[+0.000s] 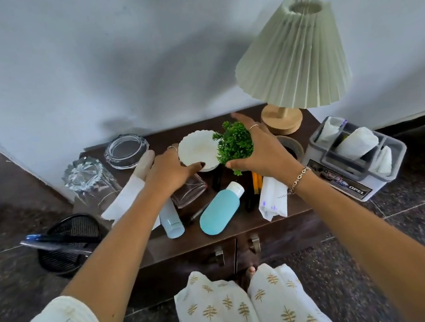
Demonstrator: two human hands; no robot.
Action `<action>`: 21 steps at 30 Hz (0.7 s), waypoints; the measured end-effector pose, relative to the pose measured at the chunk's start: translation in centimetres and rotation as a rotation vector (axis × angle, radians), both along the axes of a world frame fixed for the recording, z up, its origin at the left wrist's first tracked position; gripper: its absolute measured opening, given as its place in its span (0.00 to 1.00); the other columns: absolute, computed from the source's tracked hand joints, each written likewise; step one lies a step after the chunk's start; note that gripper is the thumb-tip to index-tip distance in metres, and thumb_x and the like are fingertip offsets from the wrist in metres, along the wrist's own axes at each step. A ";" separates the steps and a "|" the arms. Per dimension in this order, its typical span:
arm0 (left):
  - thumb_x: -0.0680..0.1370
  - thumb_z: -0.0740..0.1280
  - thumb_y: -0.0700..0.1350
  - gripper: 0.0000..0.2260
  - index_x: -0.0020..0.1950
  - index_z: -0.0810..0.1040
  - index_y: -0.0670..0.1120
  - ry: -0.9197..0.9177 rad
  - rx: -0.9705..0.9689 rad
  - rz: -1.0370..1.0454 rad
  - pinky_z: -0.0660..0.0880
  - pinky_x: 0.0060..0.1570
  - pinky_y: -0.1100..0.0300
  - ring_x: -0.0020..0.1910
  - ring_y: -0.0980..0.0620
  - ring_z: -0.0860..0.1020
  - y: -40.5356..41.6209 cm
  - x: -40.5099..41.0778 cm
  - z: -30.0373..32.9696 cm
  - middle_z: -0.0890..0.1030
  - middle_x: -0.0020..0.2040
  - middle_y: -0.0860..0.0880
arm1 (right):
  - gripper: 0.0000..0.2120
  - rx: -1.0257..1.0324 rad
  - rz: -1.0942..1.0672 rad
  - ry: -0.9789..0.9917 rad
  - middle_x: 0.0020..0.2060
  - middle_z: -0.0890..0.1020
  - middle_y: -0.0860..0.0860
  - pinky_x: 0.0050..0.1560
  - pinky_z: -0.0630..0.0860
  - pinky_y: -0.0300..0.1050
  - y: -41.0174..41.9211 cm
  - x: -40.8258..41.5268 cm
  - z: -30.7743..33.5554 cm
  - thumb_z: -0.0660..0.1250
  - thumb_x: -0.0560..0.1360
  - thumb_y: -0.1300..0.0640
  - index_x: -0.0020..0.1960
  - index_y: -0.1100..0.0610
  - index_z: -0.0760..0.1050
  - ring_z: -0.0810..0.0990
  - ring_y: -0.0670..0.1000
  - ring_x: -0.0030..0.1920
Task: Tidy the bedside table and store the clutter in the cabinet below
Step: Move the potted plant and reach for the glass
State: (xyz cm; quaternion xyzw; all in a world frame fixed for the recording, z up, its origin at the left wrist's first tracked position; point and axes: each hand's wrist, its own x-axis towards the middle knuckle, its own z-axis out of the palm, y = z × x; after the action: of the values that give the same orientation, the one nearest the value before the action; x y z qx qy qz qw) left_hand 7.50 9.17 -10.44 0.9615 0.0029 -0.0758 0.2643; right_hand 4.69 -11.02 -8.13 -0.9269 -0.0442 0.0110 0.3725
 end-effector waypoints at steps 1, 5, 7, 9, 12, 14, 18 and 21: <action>0.70 0.70 0.60 0.32 0.69 0.68 0.48 -0.006 -0.006 -0.010 0.75 0.58 0.48 0.59 0.44 0.76 0.1 0.0 -0.2 0.79 0.62 0.46 | 0.43 -0.030 -0.001 -0.027 0.68 0.67 0.56 0.65 0.67 0.47 0.1 0.2 -0.2 0.76 0.65 0.52 0.73 0.47 0.57 0.70 0.56 0.66; 0.69 0.69 0.63 0.34 0.71 0.66 0.50 -0.013 -0.010 -0.026 0.75 0.56 0.49 0.57 0.46 0.77 0.3 0.0 -0.6 0.80 0.59 0.48 | 0.28 -0.037 -0.086 -0.120 0.56 0.75 0.56 0.54 0.71 0.44 0.4 1.0 -0.8 0.73 0.68 0.55 0.65 0.53 0.68 0.76 0.54 0.55; 0.69 0.69 0.63 0.34 0.71 0.66 0.50 -0.023 -0.030 -0.022 0.76 0.55 0.50 0.56 0.47 0.78 0.5 -0.1 -0.7 0.80 0.59 0.49 | 0.23 -0.037 -0.110 -0.155 0.51 0.78 0.56 0.50 0.73 0.43 0.4 1.3 -0.9 0.71 0.67 0.58 0.61 0.55 0.71 0.78 0.55 0.51; 0.70 0.69 0.62 0.33 0.71 0.66 0.51 -0.042 -0.046 -0.030 0.76 0.54 0.52 0.56 0.48 0.78 0.6 0.0 -1.0 0.80 0.59 0.49 | 0.21 -0.052 -0.114 -0.175 0.47 0.79 0.56 0.49 0.76 0.46 0.6 1.4 -0.6 0.70 0.66 0.59 0.58 0.56 0.73 0.79 0.55 0.48; 0.71 0.69 0.59 0.33 0.73 0.65 0.50 -0.051 -0.042 -0.035 0.72 0.49 0.58 0.56 0.48 0.78 0.6 0.1 -1.3 0.80 0.59 0.48 | 0.18 -0.064 -0.100 -0.241 0.43 0.79 0.54 0.45 0.74 0.43 0.9 0.7 1.1 0.70 0.67 0.61 0.56 0.58 0.74 0.78 0.53 0.46; 0.71 0.69 0.60 0.34 0.74 0.63 0.50 -0.060 -0.046 -0.026 0.72 0.52 0.57 0.58 0.47 0.77 0.7 0.1 -1.5 0.79 0.60 0.47 | 0.15 -0.054 -0.080 -0.308 0.41 0.79 0.54 0.41 0.72 0.41 1.2 0.3 3.1 0.70 0.68 0.61 0.53 0.59 0.74 0.77 0.52 0.43; 0.69 0.71 0.60 0.36 0.73 0.65 0.48 -0.096 -0.118 -0.019 0.74 0.57 0.53 0.58 0.48 0.77 0.8 -0.2 -1.7 0.80 0.59 0.47 | 0.15 0.000 -0.073 -0.383 0.41 0.77 0.51 0.36 0.68 0.29 2.4 0.7 7.1 0.70 0.68 0.60 0.53 0.58 0.73 0.74 0.48 0.41; 0.71 0.71 0.59 0.37 0.75 0.62 0.47 -0.079 -0.120 0.005 0.70 0.58 0.55 0.62 0.47 0.74 0.6 -0.4 -1.6 0.77 0.62 0.46 | 0.17 0.034 -0.031 -0.383 0.41 0.76 0.50 0.34 0.66 0.29 3.9 2.0 8.0 0.71 0.68 0.59 0.54 0.58 0.73 0.73 0.48 0.40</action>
State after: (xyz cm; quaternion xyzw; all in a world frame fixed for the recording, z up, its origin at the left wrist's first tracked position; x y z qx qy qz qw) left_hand 7.07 9.82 -12.00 0.9461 -0.0099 -0.0370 0.3216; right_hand 6.70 -7.16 -0.09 -0.9063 -0.1002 -0.1721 0.3729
